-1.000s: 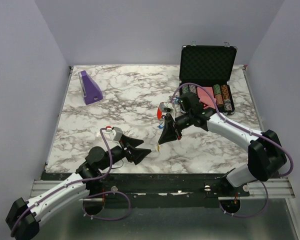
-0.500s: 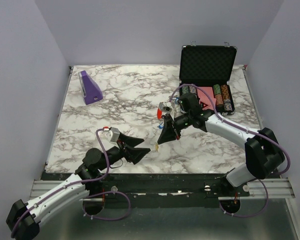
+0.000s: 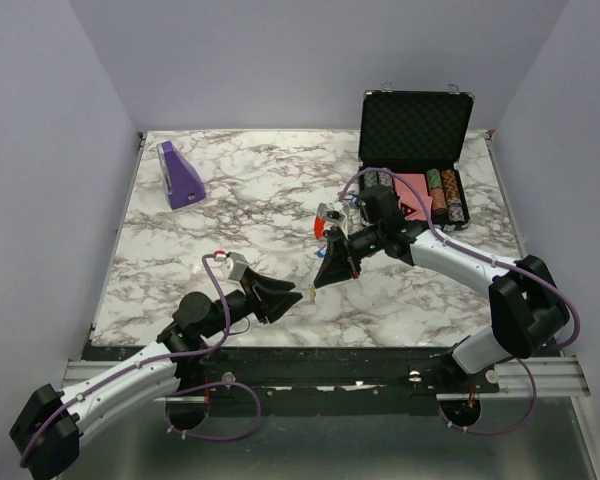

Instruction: Put the keys on the keyring

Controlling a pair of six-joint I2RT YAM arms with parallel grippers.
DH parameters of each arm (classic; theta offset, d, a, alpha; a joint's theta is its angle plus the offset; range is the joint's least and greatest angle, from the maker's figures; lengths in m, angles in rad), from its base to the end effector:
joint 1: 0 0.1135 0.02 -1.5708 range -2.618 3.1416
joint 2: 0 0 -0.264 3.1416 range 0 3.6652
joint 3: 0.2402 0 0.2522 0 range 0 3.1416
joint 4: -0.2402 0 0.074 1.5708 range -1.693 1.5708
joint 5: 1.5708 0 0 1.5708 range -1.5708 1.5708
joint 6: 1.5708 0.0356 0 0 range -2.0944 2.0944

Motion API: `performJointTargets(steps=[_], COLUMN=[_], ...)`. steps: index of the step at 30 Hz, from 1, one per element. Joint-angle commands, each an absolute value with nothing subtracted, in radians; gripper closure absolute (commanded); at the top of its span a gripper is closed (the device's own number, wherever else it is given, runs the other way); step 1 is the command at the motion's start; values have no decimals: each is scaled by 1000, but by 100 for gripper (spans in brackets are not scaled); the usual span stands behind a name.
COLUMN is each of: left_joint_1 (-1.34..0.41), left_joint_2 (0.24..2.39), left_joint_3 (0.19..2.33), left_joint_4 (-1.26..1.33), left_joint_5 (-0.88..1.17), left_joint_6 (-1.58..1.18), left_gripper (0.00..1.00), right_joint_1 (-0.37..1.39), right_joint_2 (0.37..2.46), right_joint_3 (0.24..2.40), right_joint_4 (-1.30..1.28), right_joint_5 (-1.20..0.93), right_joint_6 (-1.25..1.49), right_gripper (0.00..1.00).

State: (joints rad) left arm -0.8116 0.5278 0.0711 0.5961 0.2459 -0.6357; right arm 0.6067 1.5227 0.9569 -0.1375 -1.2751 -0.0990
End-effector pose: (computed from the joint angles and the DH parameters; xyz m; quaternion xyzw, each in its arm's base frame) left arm 0.0940 -0.1117 0.2074 0.1494 0.6405 -0.5562 0.5080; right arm 0.2358 0.2051 0.2420 -0.4867 0.5978 0.6076 0.1913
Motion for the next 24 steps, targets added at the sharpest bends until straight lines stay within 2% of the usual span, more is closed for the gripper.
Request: performJointTargets(steps=[1, 5, 24], left_joint_1=[-808, -807, -807], left_joint_2=[618, 675, 805], left_joint_3=[84, 112, 156], left_joint_4=[696, 709, 802], left_joint_5=[305, 324, 385], left_joint_6=[-640, -618, -607], left_gripper=[50, 56, 60], right_joint_1=[604, 604, 603], right_joint_2=[1528, 1528, 1531], right_joint_3=[940, 939, 936], right_joint_4=[-92, -89, -78], right_joint_5=[-1321, -1322, -1328], right_joint_6=[-68, -64, -58], right_gripper=[99, 99, 99])
